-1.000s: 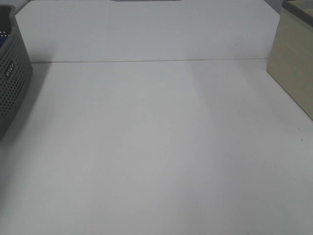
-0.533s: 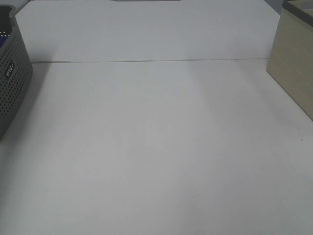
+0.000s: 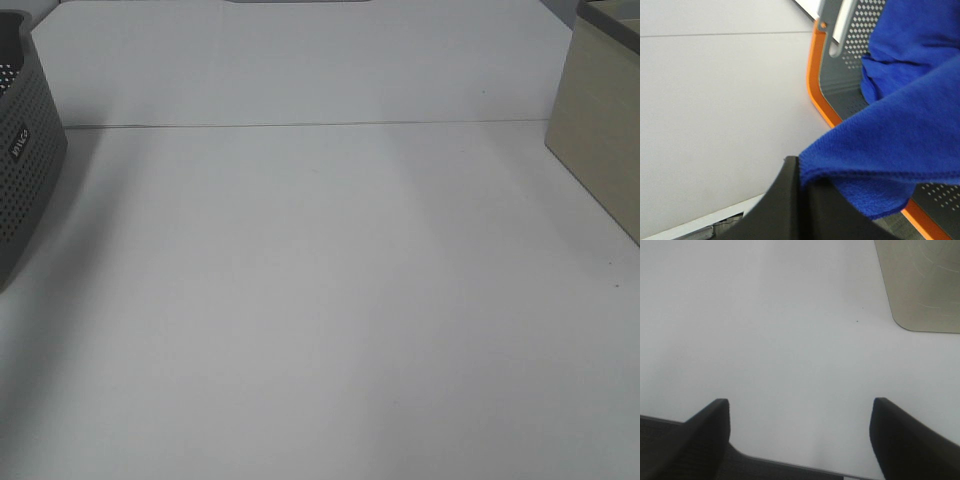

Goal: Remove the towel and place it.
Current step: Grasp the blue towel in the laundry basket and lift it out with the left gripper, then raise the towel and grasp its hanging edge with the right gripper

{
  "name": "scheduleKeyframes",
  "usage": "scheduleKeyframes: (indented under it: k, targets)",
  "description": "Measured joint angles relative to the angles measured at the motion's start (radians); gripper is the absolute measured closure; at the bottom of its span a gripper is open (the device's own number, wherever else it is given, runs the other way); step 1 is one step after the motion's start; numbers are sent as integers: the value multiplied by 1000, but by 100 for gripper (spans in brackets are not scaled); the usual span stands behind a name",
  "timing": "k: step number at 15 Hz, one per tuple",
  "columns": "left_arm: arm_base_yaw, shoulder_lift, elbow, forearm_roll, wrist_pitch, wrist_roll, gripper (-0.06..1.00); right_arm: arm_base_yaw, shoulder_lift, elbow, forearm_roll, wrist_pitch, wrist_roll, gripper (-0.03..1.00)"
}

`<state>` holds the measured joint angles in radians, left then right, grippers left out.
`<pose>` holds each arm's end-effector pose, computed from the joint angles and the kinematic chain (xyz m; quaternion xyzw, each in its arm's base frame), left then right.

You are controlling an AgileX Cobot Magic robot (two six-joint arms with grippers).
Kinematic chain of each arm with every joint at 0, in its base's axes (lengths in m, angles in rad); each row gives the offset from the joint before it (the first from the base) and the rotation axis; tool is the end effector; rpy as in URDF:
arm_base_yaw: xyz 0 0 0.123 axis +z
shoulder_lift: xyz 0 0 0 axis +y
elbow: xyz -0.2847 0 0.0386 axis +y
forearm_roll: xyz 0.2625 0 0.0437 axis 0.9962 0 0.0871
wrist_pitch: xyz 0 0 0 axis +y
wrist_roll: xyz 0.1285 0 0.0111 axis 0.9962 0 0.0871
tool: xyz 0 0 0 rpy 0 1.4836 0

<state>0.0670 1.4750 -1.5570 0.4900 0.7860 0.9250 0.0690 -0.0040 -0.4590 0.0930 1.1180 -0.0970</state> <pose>0.3688 0.0678 0.4110 0.4253 0.7532 0.4153 0.2817 0.0381 0.0134 0.2478 -0.0749 0.8727 0.0397 0.4808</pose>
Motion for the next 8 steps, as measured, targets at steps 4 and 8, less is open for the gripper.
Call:
scheduleKeyframes:
  k: [4, 8]
  targets:
    - [-153, -94, 0, 152, -4, -111, 94, 0, 0, -2, 33, -18, 0, 21]
    - [-314, -135, 0, 343, -39, -189, 94, 0, 0, -17, 96, -179, -43, 21]
